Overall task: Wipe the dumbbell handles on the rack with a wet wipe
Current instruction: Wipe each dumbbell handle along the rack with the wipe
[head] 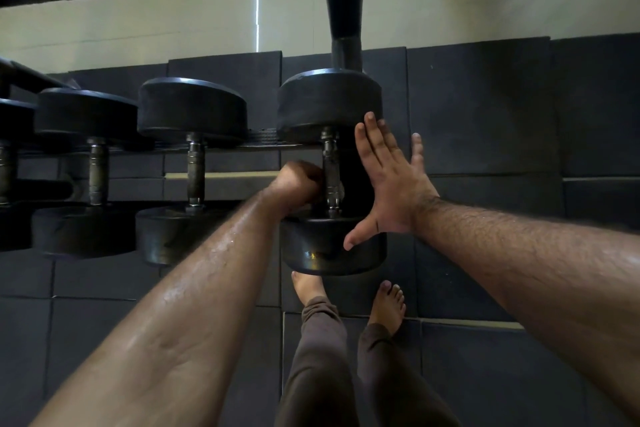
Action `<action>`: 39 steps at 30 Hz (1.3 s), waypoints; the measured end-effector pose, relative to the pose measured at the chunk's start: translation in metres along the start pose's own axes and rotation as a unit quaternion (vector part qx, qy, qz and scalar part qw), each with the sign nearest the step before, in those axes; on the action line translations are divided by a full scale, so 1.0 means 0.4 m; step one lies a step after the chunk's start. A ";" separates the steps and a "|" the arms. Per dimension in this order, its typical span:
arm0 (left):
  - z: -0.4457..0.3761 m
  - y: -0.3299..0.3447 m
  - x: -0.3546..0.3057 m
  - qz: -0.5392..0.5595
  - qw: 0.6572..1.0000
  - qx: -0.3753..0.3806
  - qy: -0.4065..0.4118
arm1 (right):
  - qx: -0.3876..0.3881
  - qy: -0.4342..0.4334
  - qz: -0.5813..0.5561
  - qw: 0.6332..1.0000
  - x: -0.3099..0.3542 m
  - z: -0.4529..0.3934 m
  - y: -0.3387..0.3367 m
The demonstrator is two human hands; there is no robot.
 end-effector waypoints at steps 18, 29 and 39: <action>-0.117 -0.019 -0.024 0.363 0.913 0.185 0.005 | -0.003 -0.005 0.010 1.000 -0.002 -0.005 0.003; -0.137 -0.043 -0.011 0.288 0.945 0.151 -0.025 | -0.003 -0.002 0.021 1.000 0.001 -0.004 0.003; -0.015 -0.124 -0.028 0.014 0.999 0.009 0.038 | -0.017 0.007 0.043 0.999 0.007 0.002 -0.002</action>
Point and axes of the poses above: each hand's wrist, its own z-axis away from the middle knuckle, its own y-axis out of the palm, x = y × z, the point moved 2 cm from there along -z, towards the middle knuckle, and after that the axes turned 7 degrees about -y, right-handed, at the moved point
